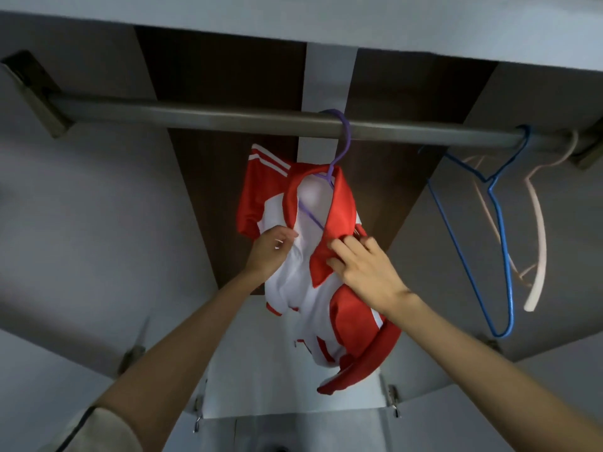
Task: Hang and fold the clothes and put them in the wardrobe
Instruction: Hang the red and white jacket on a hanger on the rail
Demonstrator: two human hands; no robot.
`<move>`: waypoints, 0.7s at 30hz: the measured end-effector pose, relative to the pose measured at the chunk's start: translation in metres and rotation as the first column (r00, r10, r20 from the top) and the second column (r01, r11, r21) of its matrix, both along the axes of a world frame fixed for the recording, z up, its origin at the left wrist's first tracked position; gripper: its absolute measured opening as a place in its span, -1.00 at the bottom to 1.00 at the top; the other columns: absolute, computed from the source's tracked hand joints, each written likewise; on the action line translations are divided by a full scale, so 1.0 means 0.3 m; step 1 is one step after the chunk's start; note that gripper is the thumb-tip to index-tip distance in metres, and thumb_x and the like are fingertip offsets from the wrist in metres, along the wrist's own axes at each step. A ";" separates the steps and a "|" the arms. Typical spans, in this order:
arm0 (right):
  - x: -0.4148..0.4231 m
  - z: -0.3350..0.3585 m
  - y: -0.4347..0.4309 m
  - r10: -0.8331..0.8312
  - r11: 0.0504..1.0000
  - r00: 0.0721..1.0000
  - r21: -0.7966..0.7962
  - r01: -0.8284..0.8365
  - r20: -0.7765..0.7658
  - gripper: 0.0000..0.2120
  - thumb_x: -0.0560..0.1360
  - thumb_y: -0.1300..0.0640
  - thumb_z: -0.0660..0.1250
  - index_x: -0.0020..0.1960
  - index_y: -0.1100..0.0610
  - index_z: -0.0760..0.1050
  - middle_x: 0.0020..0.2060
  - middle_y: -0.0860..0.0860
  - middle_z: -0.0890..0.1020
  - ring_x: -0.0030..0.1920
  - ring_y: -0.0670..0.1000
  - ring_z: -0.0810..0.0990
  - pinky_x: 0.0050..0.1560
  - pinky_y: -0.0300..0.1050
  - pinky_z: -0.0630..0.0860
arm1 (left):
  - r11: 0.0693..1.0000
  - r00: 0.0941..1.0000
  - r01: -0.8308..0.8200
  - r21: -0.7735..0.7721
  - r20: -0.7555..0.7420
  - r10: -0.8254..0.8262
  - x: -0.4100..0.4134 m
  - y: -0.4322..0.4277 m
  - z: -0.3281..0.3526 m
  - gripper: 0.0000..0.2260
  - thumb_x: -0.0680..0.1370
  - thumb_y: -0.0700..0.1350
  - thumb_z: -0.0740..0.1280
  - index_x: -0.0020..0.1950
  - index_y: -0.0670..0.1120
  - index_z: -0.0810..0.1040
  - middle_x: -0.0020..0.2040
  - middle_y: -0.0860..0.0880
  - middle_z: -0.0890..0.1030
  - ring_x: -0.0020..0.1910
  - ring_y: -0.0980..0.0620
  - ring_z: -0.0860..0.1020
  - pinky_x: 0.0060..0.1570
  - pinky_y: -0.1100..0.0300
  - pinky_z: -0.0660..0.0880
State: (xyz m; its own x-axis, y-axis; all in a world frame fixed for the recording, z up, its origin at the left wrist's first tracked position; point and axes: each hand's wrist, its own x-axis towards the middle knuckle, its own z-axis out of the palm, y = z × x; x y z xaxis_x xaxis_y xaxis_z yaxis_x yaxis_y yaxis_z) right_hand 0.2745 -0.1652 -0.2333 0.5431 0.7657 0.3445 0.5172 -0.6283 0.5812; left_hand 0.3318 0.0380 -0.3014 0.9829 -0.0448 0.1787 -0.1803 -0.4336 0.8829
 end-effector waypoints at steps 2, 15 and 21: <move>-0.029 -0.052 -0.010 -0.017 1.000 0.998 -0.019 0.016 -0.064 -0.71 0.45 0.21 0.15 -0.20 0.03 0.64 -0.22 -0.05 0.59 -0.17 0.02 0.58 -0.05 -0.09 0.26 | 0.999 0.994 -0.009 -0.042 -0.109 0.005 -0.028 0.014 -0.023 -0.83 0.57 -0.28 0.26 0.11 -0.16 0.59 -0.02 0.08 0.56 -0.09 0.18 0.51 -0.20 0.59 0.40; -0.248 -0.455 0.153 -0.019 0.724 0.314 0.204 0.659 -0.949 -0.78 0.56 0.15 0.23 0.16 0.05 0.56 0.09 -0.07 0.64 0.13 -0.07 0.55 0.13 -0.35 0.35 | 0.994 0.934 -0.038 -0.107 -0.356 -0.003 -0.268 0.152 -0.282 -0.83 0.57 -0.28 0.28 0.14 -0.23 0.57 0.05 -0.13 0.60 -0.04 -0.08 0.56 -0.07 0.26 0.47; -0.266 -0.808 0.290 0.325 0.309 -0.073 0.033 0.951 -0.943 -0.82 0.55 0.22 0.27 0.13 0.11 0.55 -0.19 -0.12 0.50 -0.26 -0.19 0.43 -0.33 -0.48 0.31 | 0.953 0.866 -0.176 -0.248 -0.500 0.030 -0.346 0.162 -0.575 -0.85 0.59 -0.20 0.27 0.16 -0.10 0.52 0.09 -0.07 0.54 -0.01 -0.04 0.56 -0.26 0.44 0.45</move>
